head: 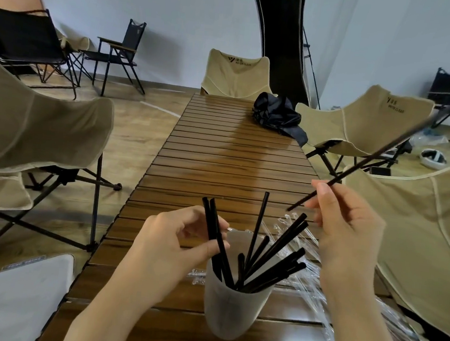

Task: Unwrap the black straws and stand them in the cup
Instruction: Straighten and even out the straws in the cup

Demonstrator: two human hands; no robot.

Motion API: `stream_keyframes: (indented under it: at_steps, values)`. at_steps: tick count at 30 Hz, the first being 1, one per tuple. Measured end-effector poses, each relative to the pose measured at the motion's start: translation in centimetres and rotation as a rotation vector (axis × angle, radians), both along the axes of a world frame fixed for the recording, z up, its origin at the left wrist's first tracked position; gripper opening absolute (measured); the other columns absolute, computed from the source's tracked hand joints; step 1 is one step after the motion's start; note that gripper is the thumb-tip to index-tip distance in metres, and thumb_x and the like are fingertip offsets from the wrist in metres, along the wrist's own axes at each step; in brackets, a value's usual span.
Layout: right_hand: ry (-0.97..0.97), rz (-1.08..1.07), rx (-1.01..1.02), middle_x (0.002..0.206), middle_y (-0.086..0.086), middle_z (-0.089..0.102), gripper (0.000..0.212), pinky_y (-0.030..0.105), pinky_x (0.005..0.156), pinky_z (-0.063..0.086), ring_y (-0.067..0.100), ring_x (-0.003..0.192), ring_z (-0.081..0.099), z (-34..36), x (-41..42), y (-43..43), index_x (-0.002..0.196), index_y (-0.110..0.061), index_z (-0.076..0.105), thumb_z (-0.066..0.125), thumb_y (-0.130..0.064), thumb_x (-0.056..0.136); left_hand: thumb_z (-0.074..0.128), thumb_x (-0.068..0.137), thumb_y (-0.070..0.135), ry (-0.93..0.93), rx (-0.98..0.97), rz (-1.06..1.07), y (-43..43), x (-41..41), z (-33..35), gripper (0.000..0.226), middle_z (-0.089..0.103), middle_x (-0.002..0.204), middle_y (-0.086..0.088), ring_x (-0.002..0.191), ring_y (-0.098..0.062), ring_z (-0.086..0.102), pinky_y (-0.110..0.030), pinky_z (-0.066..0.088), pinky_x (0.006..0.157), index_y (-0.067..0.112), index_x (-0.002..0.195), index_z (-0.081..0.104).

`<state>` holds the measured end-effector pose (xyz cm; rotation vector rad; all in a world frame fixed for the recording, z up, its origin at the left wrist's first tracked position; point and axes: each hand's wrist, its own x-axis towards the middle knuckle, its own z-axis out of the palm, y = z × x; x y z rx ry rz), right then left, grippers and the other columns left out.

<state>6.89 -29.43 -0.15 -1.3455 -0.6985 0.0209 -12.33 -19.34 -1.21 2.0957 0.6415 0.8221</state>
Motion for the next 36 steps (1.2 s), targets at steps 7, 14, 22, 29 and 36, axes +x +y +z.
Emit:
stream_keyframes:
  at_steps: [7,14,22,29,36]
  values:
    - [-0.071,0.219,-0.124,0.063,-0.003,0.064,0.016,0.013,0.049,0.042,0.019,0.056,0.047,1.0,-0.6,-0.2,0.081,-0.023,0.071,0.058,-0.025,0.092,0.076,0.074,0.027,0.010,0.014,0.025,0.0,0.0,0.0,0.021,0.069,0.085,0.025,0.087,0.008,0.062,0.000,0.040,0.071,0.037,0.091,0.069]
    - [-0.034,0.377,-0.335,0.076,0.016,0.063,0.035,0.015,0.059,0.042,0.016,0.067,0.053,0.7,-0.6,0.1,0.071,-0.024,0.072,0.048,-0.021,0.096,0.076,0.075,0.022,0.021,0.030,0.022,0.0,-0.1,0.1,0.024,0.069,0.086,0.027,0.087,0.010,0.062,0.000,0.040,0.074,0.038,0.091,0.069]
    - [-0.165,0.376,-0.377,0.076,0.022,0.056,0.049,0.012,0.059,0.040,0.028,0.064,0.047,1.3,-0.8,-0.5,0.077,-0.026,0.067,0.033,-0.055,0.095,0.075,0.075,0.025,0.018,0.029,0.018,0.0,-0.1,0.1,0.023,0.069,0.088,0.026,0.089,0.009,0.062,0.000,0.041,0.074,0.038,0.092,0.068]
    - [-0.322,0.322,-0.293,0.076,-0.004,0.060,0.037,0.019,0.057,0.042,0.013,0.062,0.051,2.5,-1.7,-0.4,0.094,-0.020,0.064,0.035,-0.044,0.097,0.076,0.074,0.025,0.021,0.012,0.020,0.0,-0.1,0.2,0.023,0.069,0.086,0.025,0.088,0.010,0.061,0.001,0.040,0.071,0.037,0.092,0.069]
    - [-0.298,0.385,-0.377,0.080,-0.005,0.066,0.027,0.047,0.058,0.045,0.032,0.068,0.056,3.1,-2.4,-0.6,0.097,-0.023,0.068,0.041,-0.028,0.097,0.074,0.073,0.028,0.026,-0.023,0.010,-0.1,-0.1,0.3,0.022,0.068,0.087,0.028,0.087,0.012,0.060,0.003,0.039,0.070,0.037,0.092,0.068]
